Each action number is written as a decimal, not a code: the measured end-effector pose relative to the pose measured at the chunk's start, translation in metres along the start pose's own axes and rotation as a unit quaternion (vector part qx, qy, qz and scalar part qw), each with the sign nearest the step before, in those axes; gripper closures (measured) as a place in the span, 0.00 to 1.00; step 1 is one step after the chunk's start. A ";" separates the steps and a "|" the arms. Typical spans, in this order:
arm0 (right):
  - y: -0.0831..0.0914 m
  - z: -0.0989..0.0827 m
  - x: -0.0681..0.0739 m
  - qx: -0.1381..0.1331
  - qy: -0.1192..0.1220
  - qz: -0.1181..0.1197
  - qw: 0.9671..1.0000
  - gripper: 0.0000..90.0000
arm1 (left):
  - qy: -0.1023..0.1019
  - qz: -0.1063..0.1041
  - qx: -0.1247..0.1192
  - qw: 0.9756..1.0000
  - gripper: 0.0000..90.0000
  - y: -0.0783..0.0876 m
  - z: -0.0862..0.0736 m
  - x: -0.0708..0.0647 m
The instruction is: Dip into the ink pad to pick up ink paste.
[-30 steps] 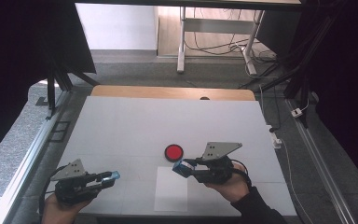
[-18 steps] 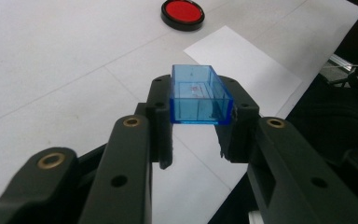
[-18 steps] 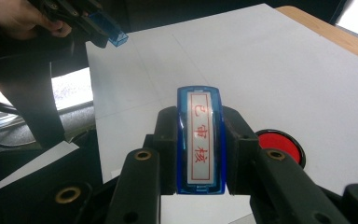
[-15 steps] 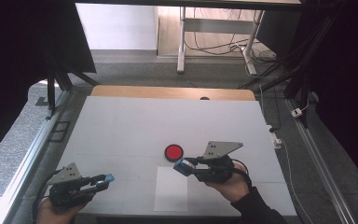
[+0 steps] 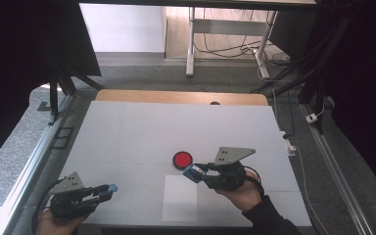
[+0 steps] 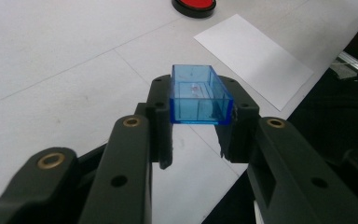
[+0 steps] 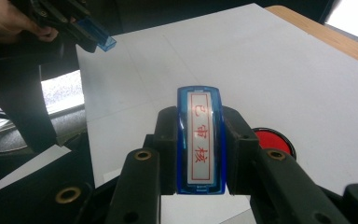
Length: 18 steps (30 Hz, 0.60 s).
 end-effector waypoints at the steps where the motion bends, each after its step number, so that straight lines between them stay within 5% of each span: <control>1: -0.001 0.000 -0.001 0.001 -0.003 -0.002 1.000 0.78 | 0.000 0.001 0.000 1.000 0.76 0.000 0.000 0.000; 18: -0.019 -0.003 -0.023 0.031 -0.012 -0.021 0.999 0.78 | 0.001 0.002 0.000 1.000 0.76 0.000 -0.001 0.001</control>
Point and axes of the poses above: each handheld gripper's, and its own axes: y roughly backward along the jaws, z roughly out of its top, x roughly to its left, the point moved 9 cm from there along -y, roughly forward along the jaws, and after that the axes turned 8 degrees about y, right-handed, at the moved point
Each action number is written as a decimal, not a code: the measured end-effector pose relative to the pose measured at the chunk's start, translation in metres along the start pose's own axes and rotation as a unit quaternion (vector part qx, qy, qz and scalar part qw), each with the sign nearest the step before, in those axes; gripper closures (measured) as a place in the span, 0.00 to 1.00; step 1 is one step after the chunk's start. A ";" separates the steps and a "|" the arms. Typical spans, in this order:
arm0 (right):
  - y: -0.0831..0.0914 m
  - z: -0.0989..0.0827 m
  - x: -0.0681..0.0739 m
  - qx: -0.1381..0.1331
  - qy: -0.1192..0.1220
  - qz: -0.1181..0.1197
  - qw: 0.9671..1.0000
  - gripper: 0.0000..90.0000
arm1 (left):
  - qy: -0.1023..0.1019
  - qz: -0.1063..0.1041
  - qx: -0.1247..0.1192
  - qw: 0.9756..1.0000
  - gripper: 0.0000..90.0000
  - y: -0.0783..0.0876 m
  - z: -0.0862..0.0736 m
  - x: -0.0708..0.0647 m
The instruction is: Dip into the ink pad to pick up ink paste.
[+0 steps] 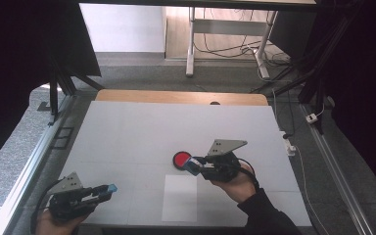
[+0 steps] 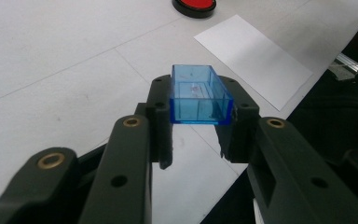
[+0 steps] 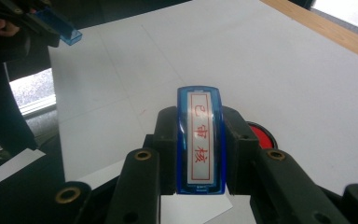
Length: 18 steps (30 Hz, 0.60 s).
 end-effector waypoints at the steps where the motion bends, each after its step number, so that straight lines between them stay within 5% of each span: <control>1: 0.000 0.000 0.000 0.000 0.000 0.000 1.000 0.78 | -0.001 0.000 0.001 1.000 0.76 0.000 0.000 0.000; 18: -0.028 0.001 -0.021 0.024 -0.017 -0.008 1.000 0.78 | -0.001 0.000 0.000 1.000 0.76 0.000 0.000 0.000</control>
Point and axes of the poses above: each handheld gripper's, and its own axes: y roughly backward along the jaws, z roughly out of its top, x roughly to its left, the point moved 9 cm from there along -y, roughly forward along the jaws, and after that the axes turned 8 degrees about y, right-handed, at the moved point
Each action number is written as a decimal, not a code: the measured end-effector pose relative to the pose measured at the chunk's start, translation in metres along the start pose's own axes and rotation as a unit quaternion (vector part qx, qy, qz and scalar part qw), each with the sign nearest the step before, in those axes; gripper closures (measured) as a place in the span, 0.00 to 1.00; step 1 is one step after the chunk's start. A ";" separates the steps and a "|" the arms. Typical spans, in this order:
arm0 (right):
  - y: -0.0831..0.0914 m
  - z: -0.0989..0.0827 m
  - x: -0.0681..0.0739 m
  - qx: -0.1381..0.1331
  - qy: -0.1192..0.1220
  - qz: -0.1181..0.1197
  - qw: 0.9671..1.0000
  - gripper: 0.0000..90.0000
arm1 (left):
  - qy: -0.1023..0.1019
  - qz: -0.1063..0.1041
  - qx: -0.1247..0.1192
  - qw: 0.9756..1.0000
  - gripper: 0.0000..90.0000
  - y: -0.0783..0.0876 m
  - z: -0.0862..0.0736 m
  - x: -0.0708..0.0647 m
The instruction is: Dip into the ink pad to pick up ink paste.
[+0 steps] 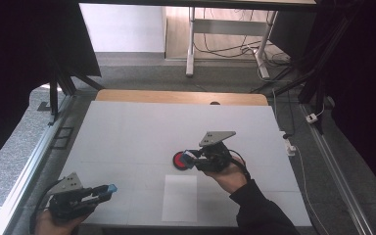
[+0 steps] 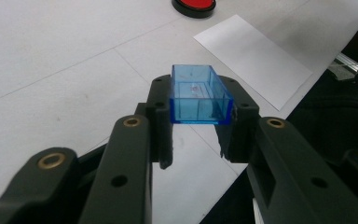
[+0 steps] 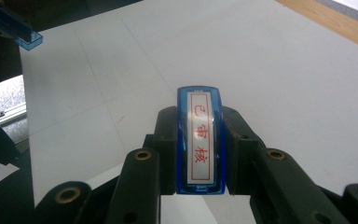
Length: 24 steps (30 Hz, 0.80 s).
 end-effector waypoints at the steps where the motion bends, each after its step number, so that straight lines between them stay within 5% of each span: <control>1: -0.002 0.000 -0.001 0.002 0.001 -0.001 1.000 0.78 | 0.000 0.000 0.001 1.000 0.76 0.000 0.000 0.000; 9: -0.018 -0.006 -0.013 0.030 0.015 -0.012 0.999 0.78 | -0.001 0.002 0.005 1.000 0.76 -0.001 -0.001 0.000; 24: -0.051 -0.023 -0.038 0.075 -0.012 -0.028 0.997 0.79 | 0.006 0.003 0.005 1.000 0.76 -0.001 0.000 0.001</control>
Point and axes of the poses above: each handheld gripper's, and its own axes: y roughly backward along the jaws, z roughly out of its top, x roughly to its left, the point moved 9 cm from there along -y, roughly forward along the jaws, and after that the axes turned 8 degrees about y, right-handed, at the moved point
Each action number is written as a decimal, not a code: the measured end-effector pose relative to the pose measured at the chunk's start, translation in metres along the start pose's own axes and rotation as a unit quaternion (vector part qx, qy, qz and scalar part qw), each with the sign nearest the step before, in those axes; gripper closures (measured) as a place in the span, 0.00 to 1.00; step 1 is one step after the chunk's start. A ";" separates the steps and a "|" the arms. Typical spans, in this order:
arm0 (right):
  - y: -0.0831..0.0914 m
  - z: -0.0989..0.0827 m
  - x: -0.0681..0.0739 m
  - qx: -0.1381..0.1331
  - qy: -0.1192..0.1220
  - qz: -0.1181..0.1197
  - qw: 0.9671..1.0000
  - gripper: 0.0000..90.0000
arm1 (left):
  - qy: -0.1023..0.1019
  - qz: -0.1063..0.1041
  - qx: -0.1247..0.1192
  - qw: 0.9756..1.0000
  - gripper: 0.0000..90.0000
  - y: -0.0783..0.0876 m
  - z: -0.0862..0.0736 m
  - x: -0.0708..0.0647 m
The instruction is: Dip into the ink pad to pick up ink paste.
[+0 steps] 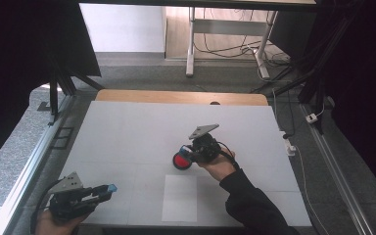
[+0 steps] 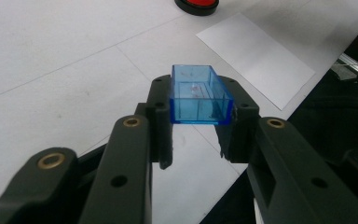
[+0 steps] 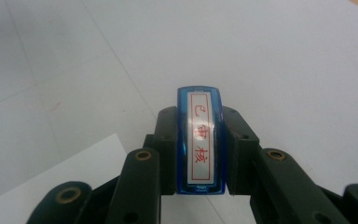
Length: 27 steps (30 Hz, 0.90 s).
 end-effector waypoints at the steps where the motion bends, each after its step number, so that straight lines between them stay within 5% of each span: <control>1: -0.002 -0.001 -0.001 0.003 -0.004 0.000 1.000 0.79 | -0.001 0.000 0.000 1.000 0.76 0.000 0.000 0.000; 27: -0.032 -0.009 -0.008 0.048 -0.007 -0.003 0.999 0.79 | 0.000 -0.001 0.002 1.000 0.76 0.000 0.000 0.000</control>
Point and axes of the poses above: each handheld gripper's, and its own axes: y roughly backward along the jaws, z roughly out of its top, x roughly to its left, the point moved 9 cm from there along -y, roughly forward along the jaws, and after that the axes turned 8 degrees about y, right-handed, at the moved point
